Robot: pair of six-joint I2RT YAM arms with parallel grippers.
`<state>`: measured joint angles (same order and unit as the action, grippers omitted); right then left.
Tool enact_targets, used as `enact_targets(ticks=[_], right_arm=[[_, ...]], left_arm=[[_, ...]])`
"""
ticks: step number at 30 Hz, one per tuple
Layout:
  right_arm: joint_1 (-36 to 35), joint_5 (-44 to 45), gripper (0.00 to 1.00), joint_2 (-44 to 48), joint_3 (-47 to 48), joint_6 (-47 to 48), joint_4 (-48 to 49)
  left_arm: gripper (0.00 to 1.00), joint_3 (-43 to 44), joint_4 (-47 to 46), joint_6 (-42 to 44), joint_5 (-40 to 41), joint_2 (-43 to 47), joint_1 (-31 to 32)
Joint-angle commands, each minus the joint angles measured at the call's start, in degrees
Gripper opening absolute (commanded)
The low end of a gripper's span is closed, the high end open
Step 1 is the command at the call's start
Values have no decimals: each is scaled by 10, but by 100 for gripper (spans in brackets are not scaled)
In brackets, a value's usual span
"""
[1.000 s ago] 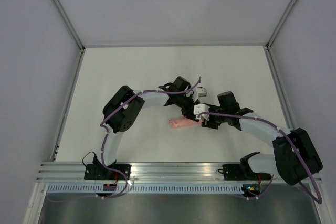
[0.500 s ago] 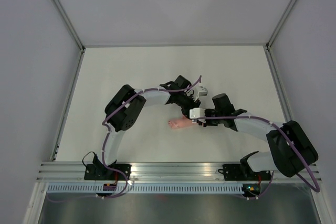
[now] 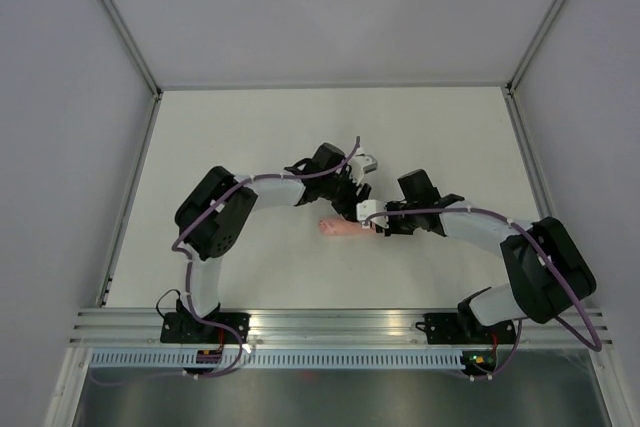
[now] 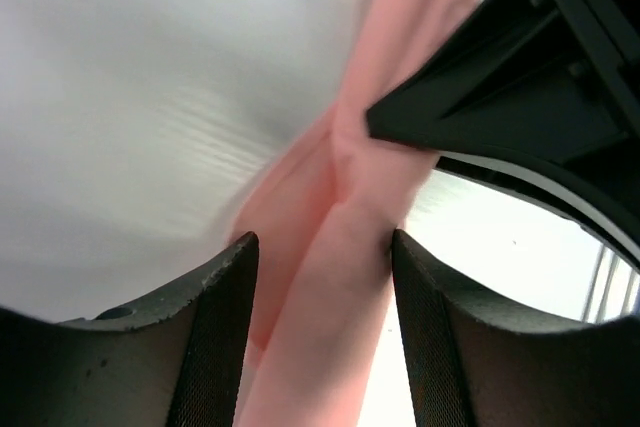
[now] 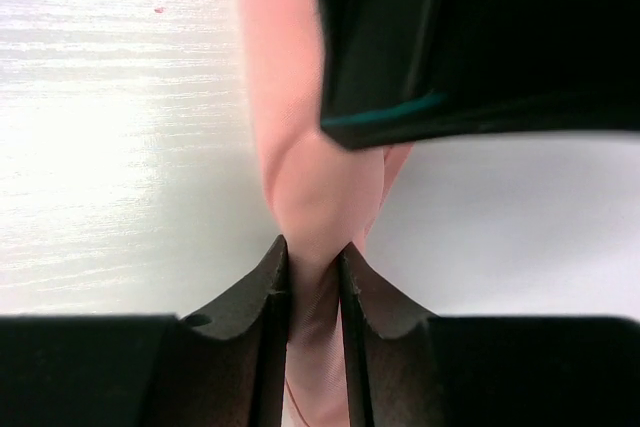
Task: Fold the napkin, place the utensils inside, and roll it up
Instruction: Roll the napkin at the center of the board.
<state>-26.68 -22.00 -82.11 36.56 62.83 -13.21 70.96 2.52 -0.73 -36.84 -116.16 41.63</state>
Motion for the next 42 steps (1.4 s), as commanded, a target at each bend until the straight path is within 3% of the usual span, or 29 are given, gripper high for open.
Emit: enact_targets(ticks=[1, 7, 12, 16, 25, 35, 42], right_arm=[[1, -1, 14, -25, 26, 6, -90], [8, -23, 12, -74, 87, 21, -169], [28, -63, 9, -145, 169, 44, -268], [45, -93, 10, -211, 244, 55, -345], [76, -121, 11, -337, 370, 82, -460], [97, -139, 10, -426, 461, 97, -537], [101, -141, 10, -455, 493, 92, -560]], left_arm=[[61, -52, -108, -59, 110, 73, -18], [64, -201, -334, -143, 223, 179, -44], [65, -281, -434, -141, 300, 261, -37], [64, -380, -557, -139, 410, 312, -28], [67, -407, -563, 106, 527, 350, 92], [75, -376, -502, 329, 514, 263, 207], [79, -328, -496, 408, 499, 167, 240]])
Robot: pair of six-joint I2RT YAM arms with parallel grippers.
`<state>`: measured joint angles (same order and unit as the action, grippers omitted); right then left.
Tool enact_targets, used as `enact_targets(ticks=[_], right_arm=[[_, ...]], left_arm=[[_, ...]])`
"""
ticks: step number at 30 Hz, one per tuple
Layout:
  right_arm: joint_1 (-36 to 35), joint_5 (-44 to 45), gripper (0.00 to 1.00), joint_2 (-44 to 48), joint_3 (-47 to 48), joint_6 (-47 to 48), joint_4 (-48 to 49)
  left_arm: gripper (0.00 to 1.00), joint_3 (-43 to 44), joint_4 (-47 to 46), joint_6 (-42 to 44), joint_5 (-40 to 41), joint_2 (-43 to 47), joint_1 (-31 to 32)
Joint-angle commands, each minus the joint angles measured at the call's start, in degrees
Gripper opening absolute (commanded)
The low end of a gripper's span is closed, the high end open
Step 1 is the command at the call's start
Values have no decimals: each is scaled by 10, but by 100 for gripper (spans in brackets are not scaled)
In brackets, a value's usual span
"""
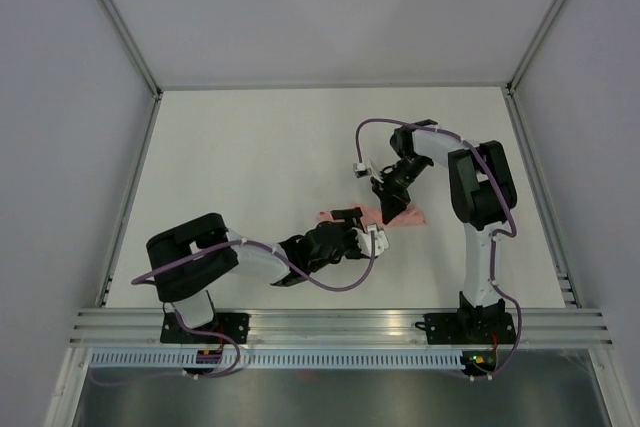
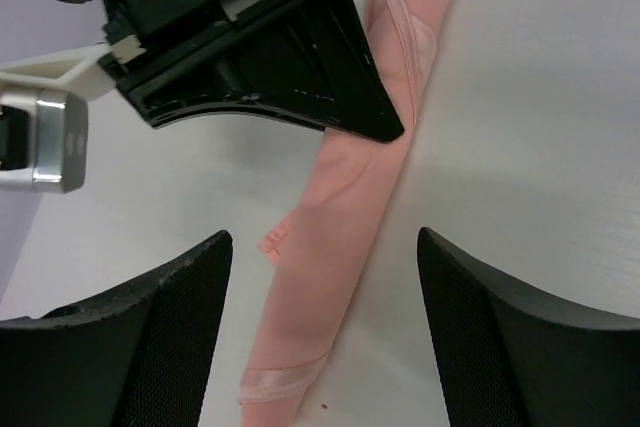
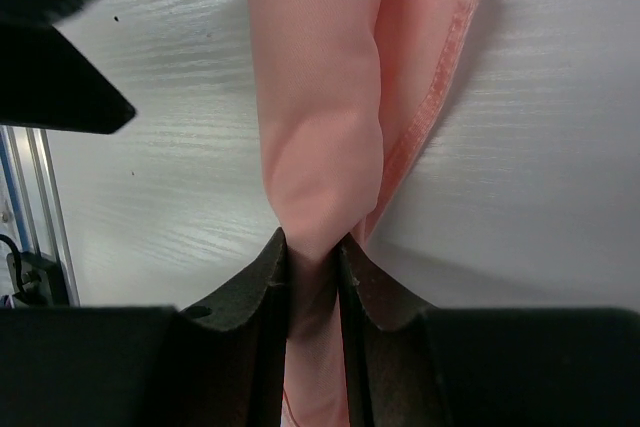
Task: Fold the napkin, place the utensils inside, and roll it up
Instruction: Roll the napkin at the center of the board.
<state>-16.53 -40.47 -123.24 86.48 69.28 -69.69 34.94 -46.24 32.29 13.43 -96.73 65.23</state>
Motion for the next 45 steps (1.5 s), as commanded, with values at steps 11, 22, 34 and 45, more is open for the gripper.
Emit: enact_targets(ticks=[11, 22, 34, 45], right_arm=[[6, 41, 10, -45, -5, 16, 7], [8, 31, 11, -45, -6, 11, 10], [19, 9, 48, 15, -37, -33, 65], [68, -36, 56, 182, -140, -188, 270]], left_arm=[[79, 98, 75, 40, -74, -113, -31], [34, 144, 210, -6, -126, -143, -41], [8, 170, 279, -75, -204, -142, -59], [7, 170, 294, -190, -308, -118, -112]])
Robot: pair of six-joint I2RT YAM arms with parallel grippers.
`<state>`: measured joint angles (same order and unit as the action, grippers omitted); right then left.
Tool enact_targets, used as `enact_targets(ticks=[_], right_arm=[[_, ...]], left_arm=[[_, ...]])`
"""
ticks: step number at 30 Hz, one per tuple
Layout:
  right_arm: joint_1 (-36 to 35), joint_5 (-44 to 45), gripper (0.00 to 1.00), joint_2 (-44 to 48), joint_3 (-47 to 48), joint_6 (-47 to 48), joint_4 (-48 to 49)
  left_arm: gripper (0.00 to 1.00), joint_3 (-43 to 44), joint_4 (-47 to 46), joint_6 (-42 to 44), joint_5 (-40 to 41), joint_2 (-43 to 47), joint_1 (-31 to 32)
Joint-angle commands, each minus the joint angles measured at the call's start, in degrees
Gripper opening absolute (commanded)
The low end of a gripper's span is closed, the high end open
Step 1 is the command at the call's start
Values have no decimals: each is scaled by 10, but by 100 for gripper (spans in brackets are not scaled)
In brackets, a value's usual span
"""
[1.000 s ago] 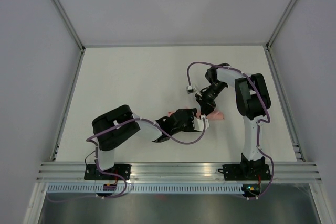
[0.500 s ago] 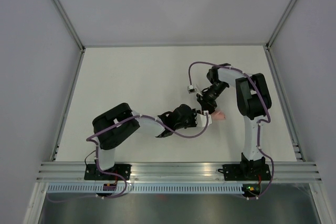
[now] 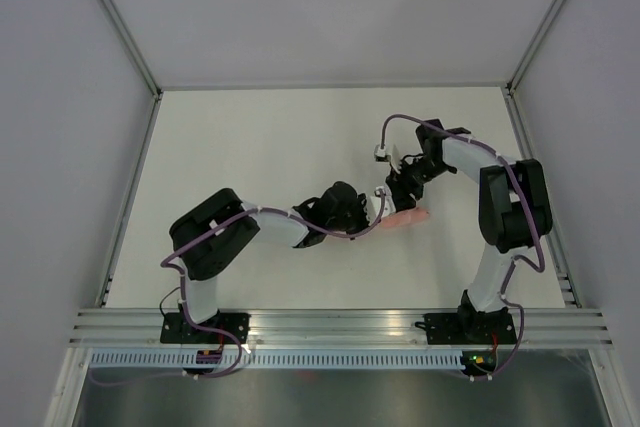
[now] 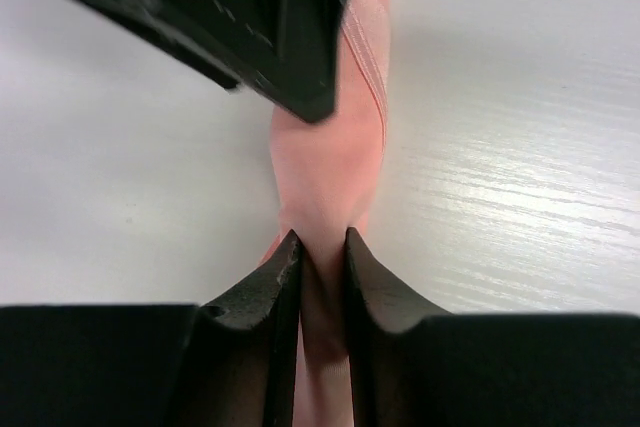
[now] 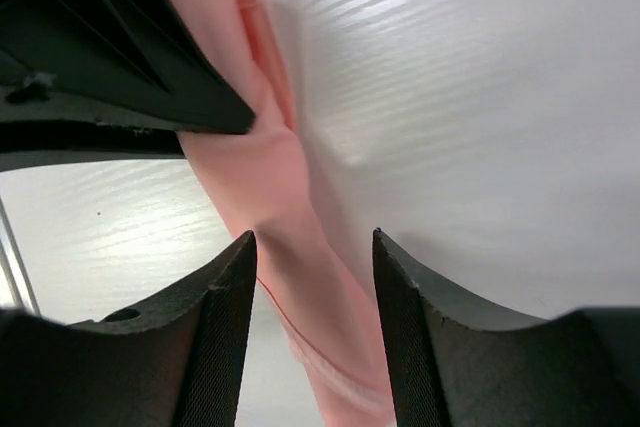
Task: Fold the napkin, place the utensils inside, and roll it up
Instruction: Roll the napkin at the center of the board.
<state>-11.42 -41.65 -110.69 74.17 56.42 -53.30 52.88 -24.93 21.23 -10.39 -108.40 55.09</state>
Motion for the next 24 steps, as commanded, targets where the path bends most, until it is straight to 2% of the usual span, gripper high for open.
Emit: enact_targets(ticks=[1, 4, 7, 11, 15, 21, 24], right_arm=[[26, -29, 56, 78, -24, -66, 116], [39, -45, 57, 135, -81, -75, 173], [40, -52, 58, 197, -126, -50, 203], [40, -51, 59, 280, -235, -2, 256], [34, -33, 66, 350, -317, 29, 309], [-25, 20, 67, 381, -371, 53, 325], [-78, 60, 67, 387, -398, 53, 352]], left_arm=[[7, -9, 82, -83, -84, -1, -13], [7, 0, 103, -98, -118, -7, -21], [7, 5, 120, -108, -151, -13, -28], [6, 15, 142, -123, -187, -26, -38], [6, 34, 171, -135, -226, -41, -53], [6, 58, 196, -138, -249, -59, -60], [6, 66, 204, -143, -261, -63, -64]])
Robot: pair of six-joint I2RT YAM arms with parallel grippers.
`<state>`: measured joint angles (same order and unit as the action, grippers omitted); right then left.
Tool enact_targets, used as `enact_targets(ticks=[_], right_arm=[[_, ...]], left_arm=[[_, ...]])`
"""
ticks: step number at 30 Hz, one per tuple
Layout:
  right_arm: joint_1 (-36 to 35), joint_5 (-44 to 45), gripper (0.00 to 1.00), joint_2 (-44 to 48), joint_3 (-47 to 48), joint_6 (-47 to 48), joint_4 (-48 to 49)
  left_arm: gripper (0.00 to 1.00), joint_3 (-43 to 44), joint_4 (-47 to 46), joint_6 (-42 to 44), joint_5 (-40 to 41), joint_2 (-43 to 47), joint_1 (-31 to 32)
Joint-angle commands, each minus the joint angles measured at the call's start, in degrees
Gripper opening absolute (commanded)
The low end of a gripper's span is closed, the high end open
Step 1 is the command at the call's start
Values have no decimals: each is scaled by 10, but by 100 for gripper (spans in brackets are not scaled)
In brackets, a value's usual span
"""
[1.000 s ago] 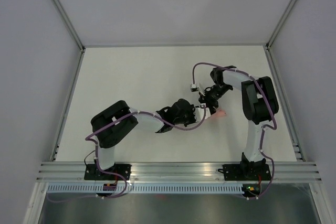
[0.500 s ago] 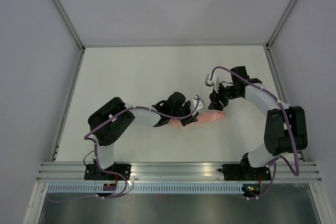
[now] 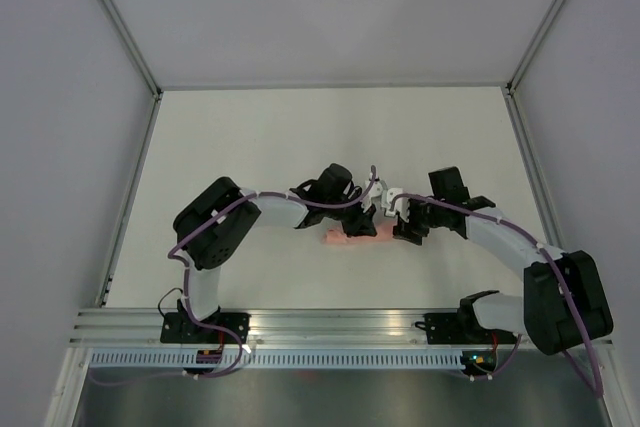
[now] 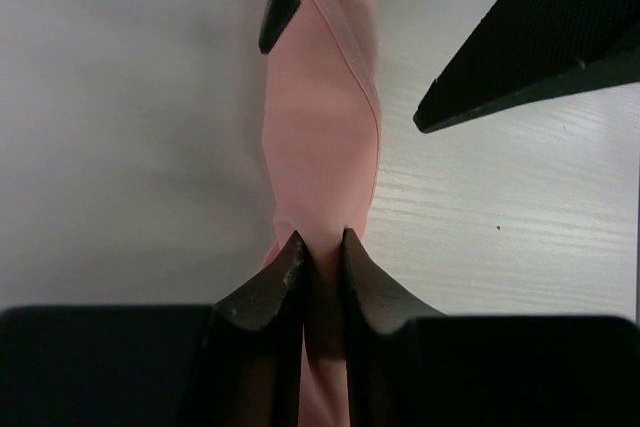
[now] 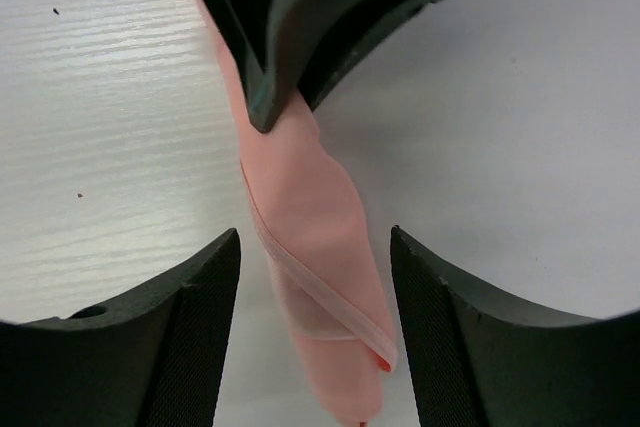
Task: Fold the napkin, place the utensils inside, and roll it up
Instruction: Roll the napkin at the center of the board.
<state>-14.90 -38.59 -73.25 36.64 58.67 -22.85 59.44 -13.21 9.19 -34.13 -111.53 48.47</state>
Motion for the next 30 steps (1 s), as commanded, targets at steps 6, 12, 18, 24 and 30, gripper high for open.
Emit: enact_targets(ticks=[6, 12, 18, 24, 30], right_arm=[[-81, 68, 67, -16, -33, 35, 72], [-96, 84, 66, -41, -29, 33, 81], [-112, 106, 57, -68, -28, 36, 83], [-113, 129, 25, -77, -28, 43, 77], [-114, 142, 14, -80, -22, 41, 59]], left_arm=[[6, 9, 98, -24, -38, -37, -4], [7, 23, 103, -33, -59, -45, -10], [9, 35, 105, -46, -93, -48, -16], [30, 48, 112, -65, -104, -46, -25], [52, 48, 98, -109, -96, -26, -52]])
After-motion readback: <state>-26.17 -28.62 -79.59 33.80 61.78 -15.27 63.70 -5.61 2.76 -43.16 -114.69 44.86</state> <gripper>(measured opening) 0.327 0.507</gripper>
